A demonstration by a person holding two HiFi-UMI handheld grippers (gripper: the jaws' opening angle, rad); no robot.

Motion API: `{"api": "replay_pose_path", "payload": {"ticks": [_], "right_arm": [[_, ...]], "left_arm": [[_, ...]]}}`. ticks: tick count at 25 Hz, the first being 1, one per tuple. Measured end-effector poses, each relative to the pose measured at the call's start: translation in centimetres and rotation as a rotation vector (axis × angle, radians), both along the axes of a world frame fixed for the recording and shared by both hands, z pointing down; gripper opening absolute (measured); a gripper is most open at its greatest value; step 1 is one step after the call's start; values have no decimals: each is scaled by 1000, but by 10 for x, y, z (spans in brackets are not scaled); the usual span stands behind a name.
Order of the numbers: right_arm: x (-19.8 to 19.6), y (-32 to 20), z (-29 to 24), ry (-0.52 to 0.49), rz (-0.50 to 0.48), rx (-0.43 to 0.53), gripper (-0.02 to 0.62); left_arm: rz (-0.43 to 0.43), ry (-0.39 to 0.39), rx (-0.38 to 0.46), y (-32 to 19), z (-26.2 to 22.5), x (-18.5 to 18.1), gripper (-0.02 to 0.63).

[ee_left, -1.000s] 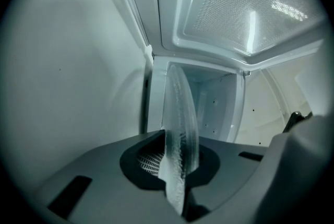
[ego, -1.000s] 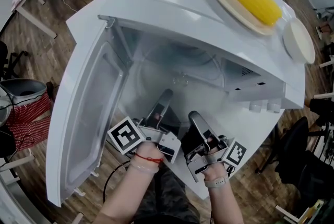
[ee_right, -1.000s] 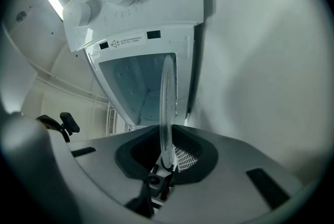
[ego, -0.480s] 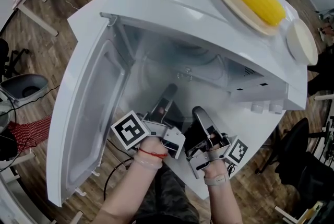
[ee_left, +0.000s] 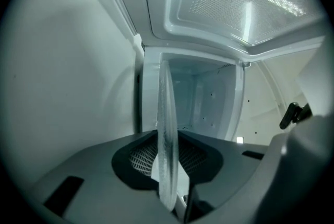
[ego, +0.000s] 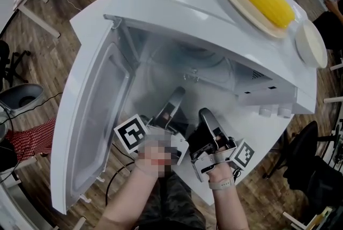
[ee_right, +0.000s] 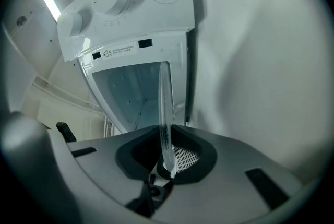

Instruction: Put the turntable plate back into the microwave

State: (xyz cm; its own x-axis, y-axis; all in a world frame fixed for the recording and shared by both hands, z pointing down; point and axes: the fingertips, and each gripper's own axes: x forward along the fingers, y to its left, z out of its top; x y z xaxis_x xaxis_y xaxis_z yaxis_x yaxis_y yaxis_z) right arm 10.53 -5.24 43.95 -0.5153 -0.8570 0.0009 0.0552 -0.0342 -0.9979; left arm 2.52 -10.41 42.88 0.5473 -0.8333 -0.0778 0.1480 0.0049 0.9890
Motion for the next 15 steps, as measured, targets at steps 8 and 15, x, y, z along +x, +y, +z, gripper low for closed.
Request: {"api": "replay_pose_path", "payload": {"ticks": [8,15], "right_arm": [[3,-12,-5,22,14,3,54],[4,-18,-4,26,20,6,54]], "left_arm": [[42,29,-23,22,5,10,86],[32,59,-38,24,6,4,86]]}}
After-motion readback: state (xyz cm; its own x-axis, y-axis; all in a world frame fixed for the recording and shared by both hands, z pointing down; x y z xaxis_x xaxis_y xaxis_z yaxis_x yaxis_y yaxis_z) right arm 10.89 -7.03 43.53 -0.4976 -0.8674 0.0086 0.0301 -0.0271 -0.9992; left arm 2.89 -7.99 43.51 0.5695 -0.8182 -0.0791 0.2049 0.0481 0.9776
